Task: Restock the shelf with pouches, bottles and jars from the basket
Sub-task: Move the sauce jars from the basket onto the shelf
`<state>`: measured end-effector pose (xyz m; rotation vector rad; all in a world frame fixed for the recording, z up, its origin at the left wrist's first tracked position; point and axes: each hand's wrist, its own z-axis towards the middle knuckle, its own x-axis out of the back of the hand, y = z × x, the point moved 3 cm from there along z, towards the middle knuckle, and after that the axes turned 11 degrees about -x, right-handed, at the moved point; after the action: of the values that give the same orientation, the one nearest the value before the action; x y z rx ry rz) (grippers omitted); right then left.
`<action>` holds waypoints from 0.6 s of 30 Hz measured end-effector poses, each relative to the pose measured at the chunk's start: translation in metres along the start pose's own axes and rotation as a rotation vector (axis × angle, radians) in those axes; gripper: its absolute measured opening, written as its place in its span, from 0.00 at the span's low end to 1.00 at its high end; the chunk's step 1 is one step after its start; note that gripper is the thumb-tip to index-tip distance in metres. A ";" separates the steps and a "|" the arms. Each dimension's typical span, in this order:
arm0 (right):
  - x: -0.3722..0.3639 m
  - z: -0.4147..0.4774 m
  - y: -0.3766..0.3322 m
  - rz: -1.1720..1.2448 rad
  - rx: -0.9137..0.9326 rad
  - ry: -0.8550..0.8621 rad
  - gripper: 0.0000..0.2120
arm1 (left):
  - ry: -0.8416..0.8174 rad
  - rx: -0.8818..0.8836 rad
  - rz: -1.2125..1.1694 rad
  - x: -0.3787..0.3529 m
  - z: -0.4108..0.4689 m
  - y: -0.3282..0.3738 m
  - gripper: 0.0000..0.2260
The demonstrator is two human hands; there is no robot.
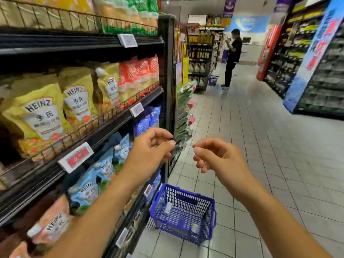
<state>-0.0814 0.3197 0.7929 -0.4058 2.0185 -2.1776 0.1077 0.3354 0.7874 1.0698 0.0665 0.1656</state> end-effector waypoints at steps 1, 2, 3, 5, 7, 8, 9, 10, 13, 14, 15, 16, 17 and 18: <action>0.004 0.005 0.008 -0.011 -0.014 0.011 0.02 | -0.012 0.019 0.005 -0.005 0.002 -0.008 0.06; 0.007 0.010 0.016 -0.021 -0.031 0.023 0.02 | -0.023 0.039 0.004 -0.009 0.005 -0.016 0.05; 0.010 0.015 0.023 -0.029 -0.050 0.033 0.02 | -0.031 0.058 -0.003 -0.012 0.008 -0.025 0.05; 0.014 0.026 0.038 -0.036 -0.086 0.051 0.02 | -0.043 0.088 -0.011 -0.017 0.014 -0.042 0.05; 0.016 0.038 0.052 -0.029 -0.119 0.067 0.02 | -0.055 0.111 -0.010 -0.021 0.024 -0.061 0.05; 0.017 0.045 0.058 -0.025 -0.134 0.076 0.02 | -0.064 0.125 -0.011 -0.022 0.029 -0.071 0.05; 0.018 0.053 0.064 -0.022 -0.146 0.085 0.02 | -0.072 0.140 -0.016 -0.023 0.036 -0.082 0.05; 0.018 0.062 0.068 -0.021 -0.157 0.094 0.02 | -0.080 0.156 -0.024 -0.023 0.043 -0.092 0.05; 0.019 0.090 0.080 -0.020 -0.194 0.119 0.03 | -0.092 0.199 -0.057 -0.024 0.066 -0.125 0.06; 0.018 0.100 0.084 -0.019 -0.207 0.127 0.03 | -0.095 0.212 -0.065 -0.024 0.074 -0.135 0.06; 0.018 0.109 0.088 -0.016 -0.223 0.137 0.04 | -0.101 0.224 -0.072 -0.024 0.083 -0.145 0.06; 0.018 0.119 0.092 -0.013 -0.241 0.147 0.03 | -0.108 0.235 -0.076 -0.025 0.091 -0.155 0.05; 0.017 0.127 0.096 -0.010 -0.259 0.158 0.03 | -0.115 0.246 -0.079 -0.025 0.099 -0.164 0.05; 0.017 0.136 0.100 -0.005 -0.276 0.173 0.03 | -0.121 0.258 -0.082 -0.025 0.107 -0.174 0.05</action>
<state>-0.0657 0.1761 0.7032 -0.2609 2.4246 -2.0024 0.1150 0.1573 0.6855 1.3304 0.0227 0.0171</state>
